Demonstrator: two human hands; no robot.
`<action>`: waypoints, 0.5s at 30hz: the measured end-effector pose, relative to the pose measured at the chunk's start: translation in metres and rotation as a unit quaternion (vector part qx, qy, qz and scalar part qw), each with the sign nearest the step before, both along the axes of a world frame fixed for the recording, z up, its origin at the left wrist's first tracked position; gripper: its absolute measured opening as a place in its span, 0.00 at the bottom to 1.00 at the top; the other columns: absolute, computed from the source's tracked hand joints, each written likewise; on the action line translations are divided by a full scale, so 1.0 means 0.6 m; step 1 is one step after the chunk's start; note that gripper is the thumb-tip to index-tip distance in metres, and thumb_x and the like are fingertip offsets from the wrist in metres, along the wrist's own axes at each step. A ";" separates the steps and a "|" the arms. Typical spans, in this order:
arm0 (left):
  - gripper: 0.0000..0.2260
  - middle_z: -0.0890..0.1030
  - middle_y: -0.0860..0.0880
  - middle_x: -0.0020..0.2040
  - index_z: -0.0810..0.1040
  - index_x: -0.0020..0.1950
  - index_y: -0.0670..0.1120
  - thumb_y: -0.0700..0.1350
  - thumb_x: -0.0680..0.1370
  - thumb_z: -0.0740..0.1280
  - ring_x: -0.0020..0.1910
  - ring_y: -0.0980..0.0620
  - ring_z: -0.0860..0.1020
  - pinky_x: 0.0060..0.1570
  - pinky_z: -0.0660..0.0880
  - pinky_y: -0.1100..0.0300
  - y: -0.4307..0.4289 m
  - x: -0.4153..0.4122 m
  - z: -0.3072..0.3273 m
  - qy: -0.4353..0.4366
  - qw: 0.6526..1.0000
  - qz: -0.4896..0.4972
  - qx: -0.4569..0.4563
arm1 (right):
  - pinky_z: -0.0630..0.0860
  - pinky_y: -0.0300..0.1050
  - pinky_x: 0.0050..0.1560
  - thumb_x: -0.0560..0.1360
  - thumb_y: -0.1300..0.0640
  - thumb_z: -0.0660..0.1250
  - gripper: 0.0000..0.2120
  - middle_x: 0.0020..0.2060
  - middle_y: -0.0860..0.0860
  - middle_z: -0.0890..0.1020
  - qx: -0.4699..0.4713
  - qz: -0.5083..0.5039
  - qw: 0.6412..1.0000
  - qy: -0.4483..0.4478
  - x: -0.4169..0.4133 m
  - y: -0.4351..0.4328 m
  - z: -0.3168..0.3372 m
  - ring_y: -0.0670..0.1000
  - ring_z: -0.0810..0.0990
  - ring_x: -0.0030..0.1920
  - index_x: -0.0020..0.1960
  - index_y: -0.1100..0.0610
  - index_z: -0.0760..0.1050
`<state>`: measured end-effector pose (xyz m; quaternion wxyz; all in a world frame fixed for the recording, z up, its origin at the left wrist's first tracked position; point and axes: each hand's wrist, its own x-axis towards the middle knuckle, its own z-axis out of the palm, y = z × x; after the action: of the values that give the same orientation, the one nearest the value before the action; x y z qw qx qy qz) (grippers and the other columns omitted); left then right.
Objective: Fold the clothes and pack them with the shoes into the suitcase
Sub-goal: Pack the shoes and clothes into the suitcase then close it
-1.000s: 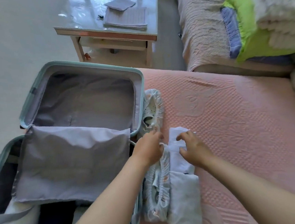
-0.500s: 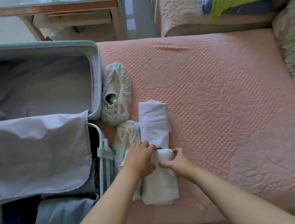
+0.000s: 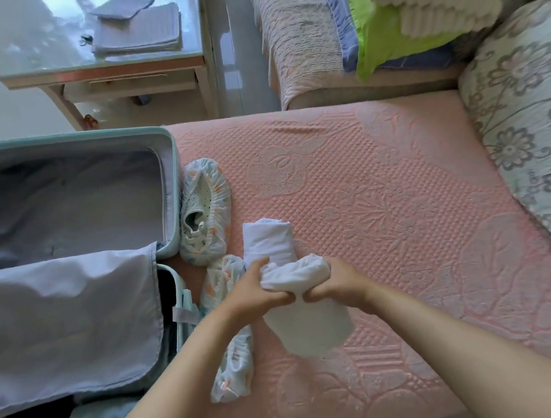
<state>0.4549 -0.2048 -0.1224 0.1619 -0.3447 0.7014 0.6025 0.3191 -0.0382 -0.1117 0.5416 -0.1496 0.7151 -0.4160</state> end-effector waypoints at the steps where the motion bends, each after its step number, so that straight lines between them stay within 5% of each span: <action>1: 0.43 0.77 0.50 0.62 0.67 0.72 0.52 0.49 0.59 0.79 0.58 0.53 0.79 0.59 0.77 0.58 -0.004 -0.011 0.012 0.008 1.000 0.011 0.011 | 0.79 0.39 0.47 0.58 0.63 0.74 0.24 0.47 0.48 0.87 -0.007 0.005 1.000 0.016 -0.009 -0.003 0.009 0.44 0.84 0.46 0.54 0.53 0.83; 4: 0.30 0.82 0.52 0.54 0.76 0.64 0.52 0.41 0.64 0.79 0.51 0.57 0.81 0.55 0.80 0.57 -0.023 -0.036 0.042 0.048 0.998 -0.025 -0.015 | 0.79 0.40 0.48 0.60 0.60 0.76 0.24 0.45 0.42 0.84 0.001 0.024 0.994 0.110 -0.020 -0.015 0.031 0.39 0.82 0.44 0.54 0.45 0.78; 9: 0.24 0.83 0.53 0.50 0.78 0.58 0.53 0.38 0.64 0.76 0.50 0.56 0.82 0.52 0.80 0.58 -0.050 -0.035 0.078 0.098 0.992 -0.060 -0.060 | 0.71 0.28 0.53 0.65 0.56 0.78 0.49 0.65 0.43 0.74 -0.036 0.102 0.965 0.239 -0.024 -0.042 0.064 0.42 0.77 0.59 0.77 0.35 0.55; 12: 0.24 0.83 0.52 0.50 0.78 0.59 0.53 0.36 0.65 0.74 0.49 0.55 0.82 0.50 0.80 0.58 -0.071 -0.016 0.103 0.123 0.988 -0.056 -0.071 | 0.73 0.36 0.62 0.64 0.54 0.77 0.46 0.68 0.39 0.74 -0.057 0.180 0.950 0.247 -0.030 -0.074 0.088 0.39 0.75 0.64 0.76 0.36 0.61; 15: 0.26 0.82 0.52 0.54 0.77 0.60 0.58 0.36 0.67 0.73 0.51 0.53 0.82 0.49 0.80 0.58 -0.093 0.006 0.134 0.167 0.984 0.015 -0.061 | 0.73 0.29 0.52 0.65 0.57 0.77 0.32 0.56 0.39 0.82 -0.082 0.193 0.940 0.270 -0.028 -0.124 0.125 0.37 0.80 0.54 0.67 0.43 0.75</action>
<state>0.4584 -0.2605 -0.0418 0.0122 -0.2589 0.7489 0.6099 0.3020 -0.1129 -0.0368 0.3840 -0.4352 0.7553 -0.3044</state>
